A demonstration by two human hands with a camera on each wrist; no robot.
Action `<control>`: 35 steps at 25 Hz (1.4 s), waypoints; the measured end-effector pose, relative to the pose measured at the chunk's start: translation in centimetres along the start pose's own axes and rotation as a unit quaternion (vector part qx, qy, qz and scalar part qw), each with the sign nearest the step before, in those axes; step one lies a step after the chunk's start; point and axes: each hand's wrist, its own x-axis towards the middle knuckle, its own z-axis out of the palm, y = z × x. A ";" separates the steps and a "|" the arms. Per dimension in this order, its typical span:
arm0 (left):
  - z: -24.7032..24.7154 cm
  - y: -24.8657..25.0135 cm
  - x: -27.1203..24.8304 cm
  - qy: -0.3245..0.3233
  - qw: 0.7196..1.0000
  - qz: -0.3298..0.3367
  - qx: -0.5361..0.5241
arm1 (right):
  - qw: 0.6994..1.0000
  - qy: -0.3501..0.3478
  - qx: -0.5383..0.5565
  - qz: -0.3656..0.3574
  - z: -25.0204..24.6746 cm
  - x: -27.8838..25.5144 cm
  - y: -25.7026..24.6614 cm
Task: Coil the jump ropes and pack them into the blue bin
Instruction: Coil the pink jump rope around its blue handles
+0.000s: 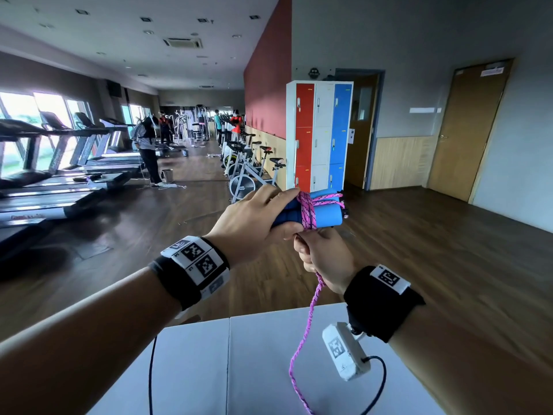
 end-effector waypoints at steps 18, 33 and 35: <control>-1.5 -2.1 1.3 -0.043 0.995 0.011 0.088 | 0.837 -0.118 -0.517 -0.136 -3.8 -1.5 -9.0; -2.4 0.8 -0.6 0.019 0.992 0.119 -0.032 | 0.849 -0.180 -0.475 -0.142 -7.2 6.5 -15.1; -3.1 0.9 -0.6 0.050 0.989 0.132 -0.038 | 0.885 -0.167 -0.422 -0.106 -8.2 7.2 -12.6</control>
